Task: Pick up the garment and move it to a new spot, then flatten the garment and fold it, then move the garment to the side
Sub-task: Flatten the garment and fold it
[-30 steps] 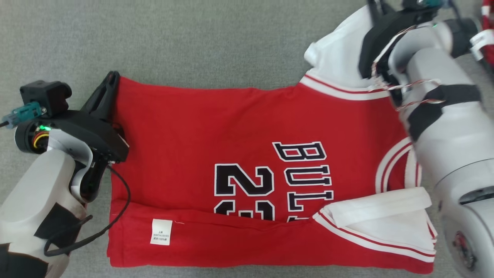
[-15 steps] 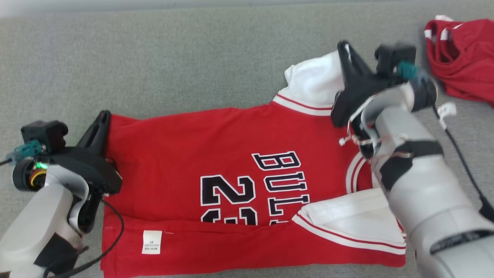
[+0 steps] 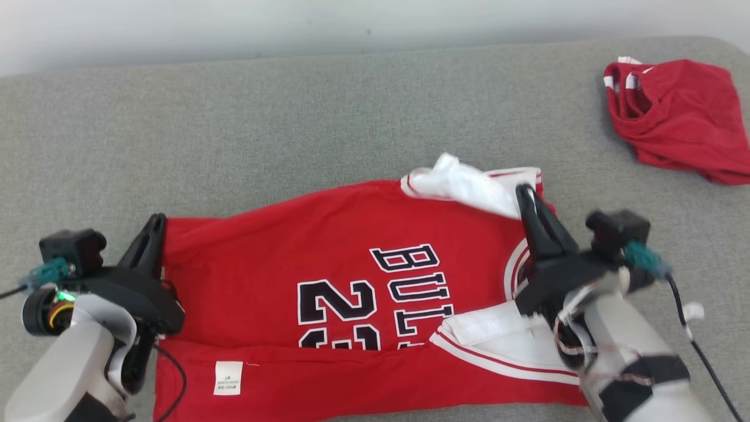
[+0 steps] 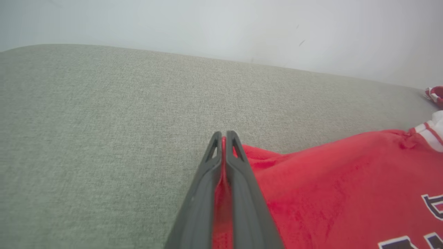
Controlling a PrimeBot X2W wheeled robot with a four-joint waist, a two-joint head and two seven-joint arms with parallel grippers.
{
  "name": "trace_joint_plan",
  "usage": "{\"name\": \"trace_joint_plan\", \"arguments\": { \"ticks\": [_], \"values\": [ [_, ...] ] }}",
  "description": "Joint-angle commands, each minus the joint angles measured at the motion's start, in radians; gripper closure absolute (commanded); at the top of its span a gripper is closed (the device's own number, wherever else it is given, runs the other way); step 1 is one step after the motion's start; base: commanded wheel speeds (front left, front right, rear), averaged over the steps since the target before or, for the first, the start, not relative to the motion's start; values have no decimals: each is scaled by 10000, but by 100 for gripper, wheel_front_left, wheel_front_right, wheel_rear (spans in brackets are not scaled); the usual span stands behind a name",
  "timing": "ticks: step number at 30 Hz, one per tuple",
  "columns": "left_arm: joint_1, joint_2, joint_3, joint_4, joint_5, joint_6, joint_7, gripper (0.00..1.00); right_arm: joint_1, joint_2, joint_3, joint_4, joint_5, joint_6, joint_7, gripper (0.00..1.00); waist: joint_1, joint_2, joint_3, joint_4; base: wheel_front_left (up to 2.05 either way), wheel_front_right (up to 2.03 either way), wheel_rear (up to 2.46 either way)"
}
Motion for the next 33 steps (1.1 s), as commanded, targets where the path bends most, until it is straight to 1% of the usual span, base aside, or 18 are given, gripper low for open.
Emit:
{"name": "trace_joint_plan", "arguments": {
  "ticks": [1,3,4,6,12,18,22,25,29,33],
  "values": [
    [259,51,3,-70,71,81,-124,100,520,-67,-53,-409,126,-29,-8,100,1,0,-148,-69,0,0,0],
    [466,18,13,-172,78,110,-215,100,1114,-93,-292,-937,308,-29,105,100,1,0,-234,-55,0,0,0],
    [679,17,20,-275,114,182,-292,100,1723,-87,-532,-1451,390,-29,247,100,1,0,-292,-28,0,0,0],
    [869,-20,14,-412,159,268,-380,100,2299,-65,-794,-1954,390,-29,395,100,1,0,-330,2,0,0,0],
    [1575,-62,128,-978,257,513,-546,100,4010,278,-1668,-3559,383,-29,784,100,1,0,-535,98,0,0,0],
    [2560,-50,442,-1799,471,836,-624,100,5595,701,-2448,-5194,176,-29,1455,100,1,0,-744,177,0,0,0],
    [3157,-144,619,-2272,662,1035,-628,100,6224,904,-2965,-5760,59,-29,1891,100,1,0,-795,192,0,0,0],
    [3521,-214,815,-2609,780,1182,-628,100,6502,1006,-3165,-6010,-78,-29,2116,100,1,0,-813,218,0,0,0],
    [3880,-400,1044,-2880,828,1212,-625,100,6755,1163,-3329,-6097,-167,-29,2433,100,1,0,-847,295,0,0,0],
    [4039,-600,1061,-2809,862,1186,-627,100,6828,1200,-3284,-6101,-423,-29,2482,100,1,0,-940,342,0,0,0]
  ]
}}
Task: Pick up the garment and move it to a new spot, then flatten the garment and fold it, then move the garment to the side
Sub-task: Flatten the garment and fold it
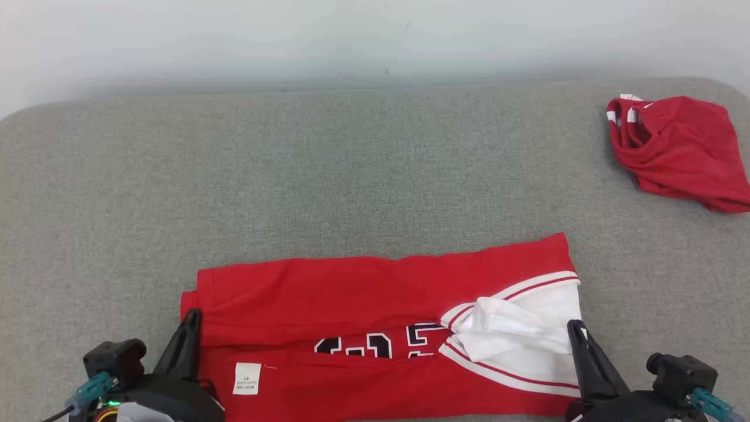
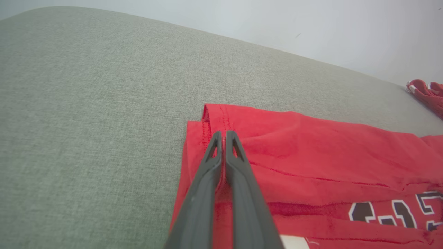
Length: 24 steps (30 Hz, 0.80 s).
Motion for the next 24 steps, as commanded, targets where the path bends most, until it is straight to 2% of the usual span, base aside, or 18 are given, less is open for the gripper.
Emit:
{"name": "trace_joint_plan", "arguments": {
  "ticks": [1,4,5,6,7,15,20,24],
  "values": [
    [141,-80,51,-26,32,13,-28,100,65,53,-26,-38,-97,-29,-49,100,0,1,-44,16,0,0,0],
    [248,-82,141,47,165,66,-29,100,131,123,-108,46,-113,-29,-24,100,0,1,-129,13,0,0,0],
    [231,-74,152,44,324,106,-29,72,131,129,-114,67,-163,-29,-9,59,0,1,-174,14,0,0,0],
    [230,-98,210,-7,452,162,-29,35,127,139,-124,52,-130,-29,-76,0,0,1,-217,17,0,0,0],
    [301,-158,320,-72,528,183,-29,0,132,136,-156,32,-87,-29,-114,0,0,1,-254,17,0,0,0],
    [1223,-654,1917,-1478,1747,479,-30,0,-247,-189,-373,4,-209,-29,-348,0,0,1,-645,54,0,0,0],
    [1907,-1044,3034,-2498,3104,582,-28,0,-696,-396,-661,491,-554,-29,3,0,0,1,-857,237,0,0,0],
    [2402,-1230,3463,-2860,4016,516,-30,0,-1051,-525,-663,1053,-933,-29,475,0,0,1,-994,418,0,0,0]
  ]
}}
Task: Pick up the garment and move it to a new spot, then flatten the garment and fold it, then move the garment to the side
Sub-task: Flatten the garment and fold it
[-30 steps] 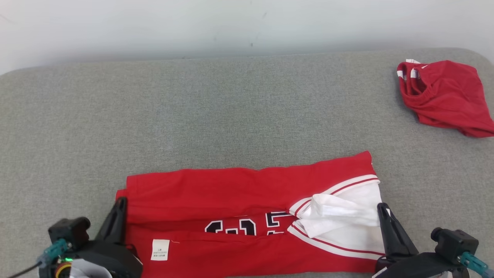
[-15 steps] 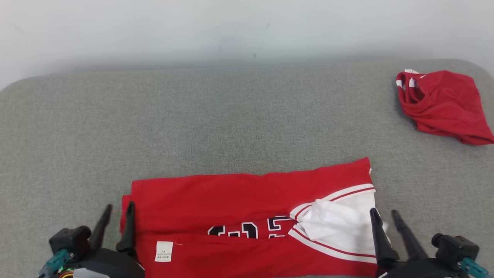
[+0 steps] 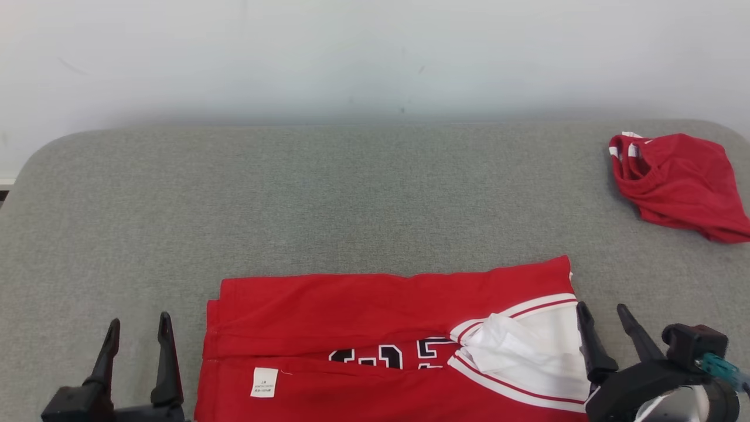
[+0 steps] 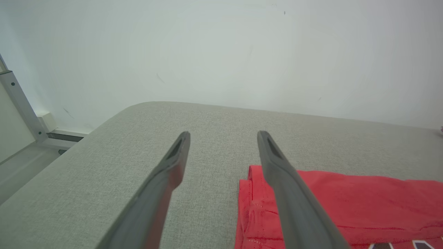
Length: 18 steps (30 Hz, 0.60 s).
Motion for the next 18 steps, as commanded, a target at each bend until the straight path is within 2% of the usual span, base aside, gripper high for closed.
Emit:
{"name": "trace_joint_plan", "arguments": {
  "ticks": [1,5,10,18],
  "values": [
    [209,-43,98,-38,275,-55,-30,0,-136,-33,72,181,-107,-29,129,0,1,0,-115,130,0,0,0],
    [609,-121,263,55,732,-387,-30,0,-428,-212,189,934,-385,-29,448,0,1,0,-267,296,0,0,0],
    [977,-316,416,240,748,-798,-30,0,-875,-469,279,1974,-554,-29,735,0,1,0,-375,435,0,0,0],
    [1250,-633,627,-43,1166,-936,-29,0,-1704,-625,430,3896,-424,-29,1047,0,1,0,-382,567,0,0,0]
  ]
}}
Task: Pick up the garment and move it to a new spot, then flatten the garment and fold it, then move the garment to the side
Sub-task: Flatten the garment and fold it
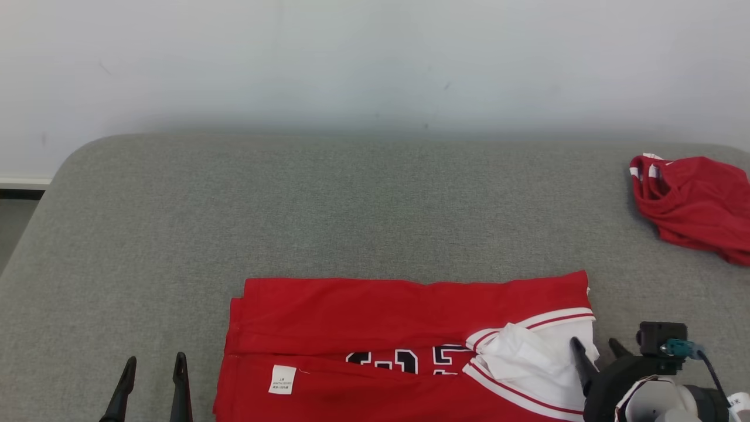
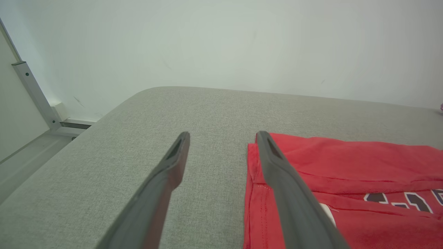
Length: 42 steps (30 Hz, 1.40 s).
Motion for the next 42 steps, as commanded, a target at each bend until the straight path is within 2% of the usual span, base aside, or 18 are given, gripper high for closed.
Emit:
{"name": "trace_joint_plan", "arguments": {
  "ticks": [1,9,10,11,17,23,29,35,42],
  "values": [
    [127,-78,71,-33,88,-76,-29,0,-168,-22,117,358,69,-29,79,0,0,0,-5,64,0,0,0],
    [178,-368,333,-16,306,-288,-29,0,-489,169,888,1693,507,-12,187,0,0,0,-45,215,0,0,0],
    [202,-404,368,4,342,-324,-29,0,-521,159,1039,1790,574,-6,196,58,0,0,-52,216,0,0,0],
    [210,-428,396,29,387,-333,-29,0,-554,152,1178,1866,678,-4,194,100,0,0,-56,218,0,0,0],
    [243,-593,621,99,551,-474,-29,0,-959,-345,1393,2324,1161,-35,-42,100,0,0,-136,127,0,0,0],
    [298,-707,790,243,737,-640,-29,0,-1509,-1618,706,3085,1094,-32,-748,100,0,0,-395,-9,0,0,0],
    [329,-732,943,236,848,-737,-29,0,-1829,-2399,337,3249,1004,-32,-972,100,0,0,-533,-199,0,0,0],
    [442,-786,1147,158,909,-714,-29,0,-1937,-2134,778,2396,1109,-31,-1084,100,0,0,-629,-434,0,0,0],
    [460,-827,1318,172,946,-741,-29,0,-1364,-1267,2124,-85,1684,-29,-594,100,0,0,-701,-581,0,0,0]
  ]
}}
